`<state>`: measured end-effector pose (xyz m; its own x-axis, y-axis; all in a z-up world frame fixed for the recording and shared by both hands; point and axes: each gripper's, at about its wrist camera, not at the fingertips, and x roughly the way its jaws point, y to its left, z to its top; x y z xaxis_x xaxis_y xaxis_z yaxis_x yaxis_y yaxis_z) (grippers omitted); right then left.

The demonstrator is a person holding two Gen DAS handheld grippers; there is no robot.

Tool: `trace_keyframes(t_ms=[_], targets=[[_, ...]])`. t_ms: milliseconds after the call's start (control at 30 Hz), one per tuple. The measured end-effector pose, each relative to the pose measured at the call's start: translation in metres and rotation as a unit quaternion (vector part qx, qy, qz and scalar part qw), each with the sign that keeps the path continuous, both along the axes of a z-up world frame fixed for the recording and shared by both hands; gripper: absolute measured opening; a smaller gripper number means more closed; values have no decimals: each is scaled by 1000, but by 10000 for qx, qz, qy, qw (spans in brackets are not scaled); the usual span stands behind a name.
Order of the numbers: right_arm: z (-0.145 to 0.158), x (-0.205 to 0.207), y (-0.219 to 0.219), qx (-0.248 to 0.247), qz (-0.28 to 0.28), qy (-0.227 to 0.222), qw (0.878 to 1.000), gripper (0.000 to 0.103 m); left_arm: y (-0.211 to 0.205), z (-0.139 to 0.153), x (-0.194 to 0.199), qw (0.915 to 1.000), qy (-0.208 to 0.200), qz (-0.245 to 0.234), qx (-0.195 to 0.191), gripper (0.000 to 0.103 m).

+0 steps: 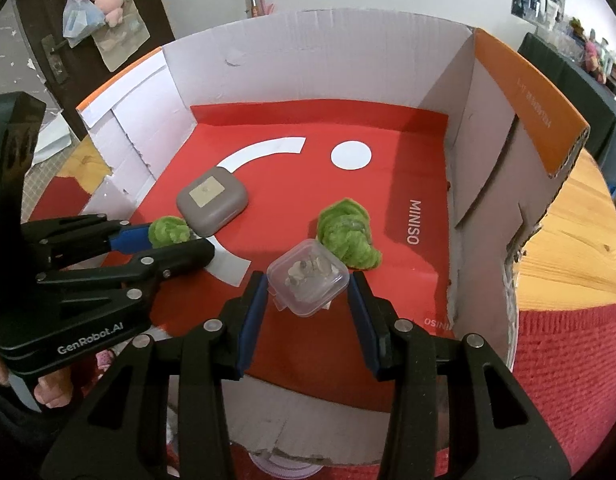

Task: Organize objects
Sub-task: 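Open right tool to set down the clear box while left tool releases the pom-pom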

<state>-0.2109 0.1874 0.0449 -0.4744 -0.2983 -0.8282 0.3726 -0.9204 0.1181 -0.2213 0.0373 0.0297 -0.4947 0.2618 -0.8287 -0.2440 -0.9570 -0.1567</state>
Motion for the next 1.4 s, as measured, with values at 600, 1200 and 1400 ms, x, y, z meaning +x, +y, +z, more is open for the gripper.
trace_keyframes(t_ms=[600, 1200, 1400], targets=[[-2, 1, -3, 96, 9, 33, 9999, 40, 0, -1, 0, 10000, 43, -3, -17, 29], [1, 2, -2, 10, -3, 93, 10000, 42, -1, 1, 2, 9999, 59, 57, -81, 37], [6, 7, -6, 6, 45, 195, 9998, 55, -3, 4, 6, 9998, 111, 93, -114, 42]])
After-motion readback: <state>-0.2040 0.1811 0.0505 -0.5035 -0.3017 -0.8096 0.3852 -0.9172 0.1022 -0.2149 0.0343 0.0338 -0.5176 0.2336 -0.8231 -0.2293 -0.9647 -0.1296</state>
